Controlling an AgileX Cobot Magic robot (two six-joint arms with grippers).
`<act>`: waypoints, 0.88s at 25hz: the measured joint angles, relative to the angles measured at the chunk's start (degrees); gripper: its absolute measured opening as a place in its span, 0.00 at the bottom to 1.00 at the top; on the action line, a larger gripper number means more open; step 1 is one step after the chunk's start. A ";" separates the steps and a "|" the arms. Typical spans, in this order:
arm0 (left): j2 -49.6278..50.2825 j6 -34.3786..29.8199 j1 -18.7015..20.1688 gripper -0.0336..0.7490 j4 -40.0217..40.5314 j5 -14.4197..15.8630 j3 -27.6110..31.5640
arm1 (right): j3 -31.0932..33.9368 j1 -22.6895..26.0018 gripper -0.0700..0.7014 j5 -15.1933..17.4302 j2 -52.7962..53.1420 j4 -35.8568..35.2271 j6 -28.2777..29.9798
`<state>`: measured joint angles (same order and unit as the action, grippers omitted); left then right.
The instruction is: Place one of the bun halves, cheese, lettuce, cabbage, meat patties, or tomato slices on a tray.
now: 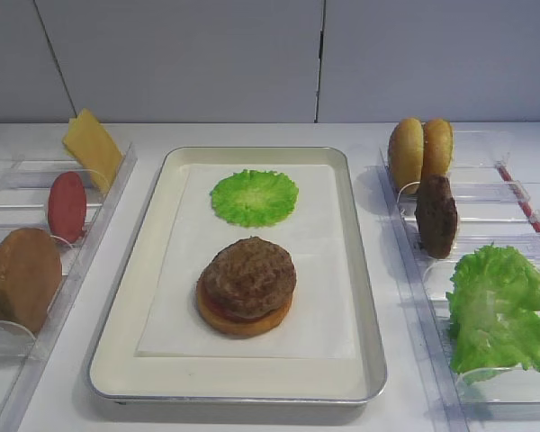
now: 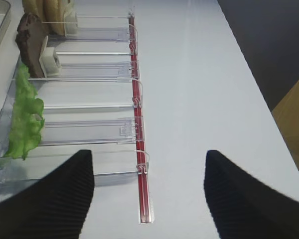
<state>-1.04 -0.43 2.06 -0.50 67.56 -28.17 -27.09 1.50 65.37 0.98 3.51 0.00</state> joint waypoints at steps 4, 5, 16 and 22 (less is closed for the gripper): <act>0.00 0.00 0.00 0.64 0.00 0.00 0.00 | 0.00 0.00 0.72 0.00 0.00 0.00 0.00; 0.00 0.00 0.00 0.64 0.00 0.00 0.00 | 0.00 0.00 0.72 0.00 0.00 0.00 0.00; 0.00 0.00 0.00 0.64 0.00 0.00 0.00 | 0.00 0.00 0.72 0.00 0.00 0.00 0.00; 0.00 0.00 0.00 0.64 0.00 0.00 0.00 | 0.00 0.00 0.72 0.00 0.00 0.00 0.00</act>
<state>-1.04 -0.43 2.06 -0.50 67.56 -28.17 -27.09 1.50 65.37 0.98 3.51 0.00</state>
